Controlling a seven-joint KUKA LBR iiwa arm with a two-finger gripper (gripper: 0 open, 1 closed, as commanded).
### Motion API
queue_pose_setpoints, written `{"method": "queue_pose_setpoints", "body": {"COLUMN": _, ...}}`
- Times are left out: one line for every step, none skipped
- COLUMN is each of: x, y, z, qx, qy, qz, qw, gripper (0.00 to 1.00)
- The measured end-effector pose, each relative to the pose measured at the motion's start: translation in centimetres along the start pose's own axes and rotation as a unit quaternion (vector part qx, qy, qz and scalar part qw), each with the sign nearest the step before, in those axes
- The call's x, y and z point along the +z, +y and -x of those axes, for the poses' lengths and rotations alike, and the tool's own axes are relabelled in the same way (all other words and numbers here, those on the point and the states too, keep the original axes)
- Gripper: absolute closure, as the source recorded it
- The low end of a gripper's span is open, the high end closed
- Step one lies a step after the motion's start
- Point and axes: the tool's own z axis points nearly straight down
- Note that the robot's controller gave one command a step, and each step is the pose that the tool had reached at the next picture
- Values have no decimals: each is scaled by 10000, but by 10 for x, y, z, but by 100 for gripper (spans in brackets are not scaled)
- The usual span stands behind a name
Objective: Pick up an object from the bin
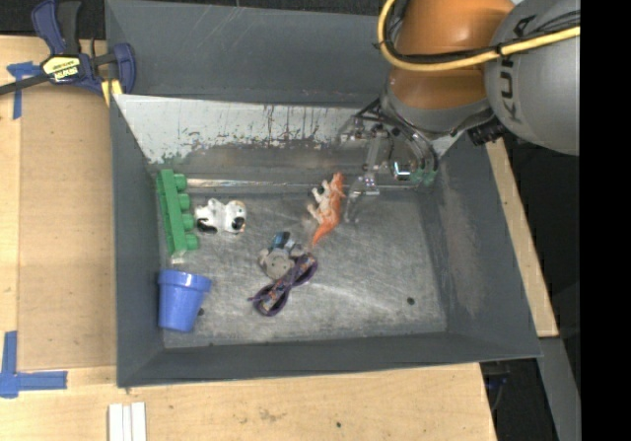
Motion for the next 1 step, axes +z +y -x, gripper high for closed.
{"method": "queue_pose_setpoints", "body": {"x": -5, "y": 0, "z": 2, "qx": 2, "qy": -42, "qz": 1, "qw": 10000, "gripper": 0}}
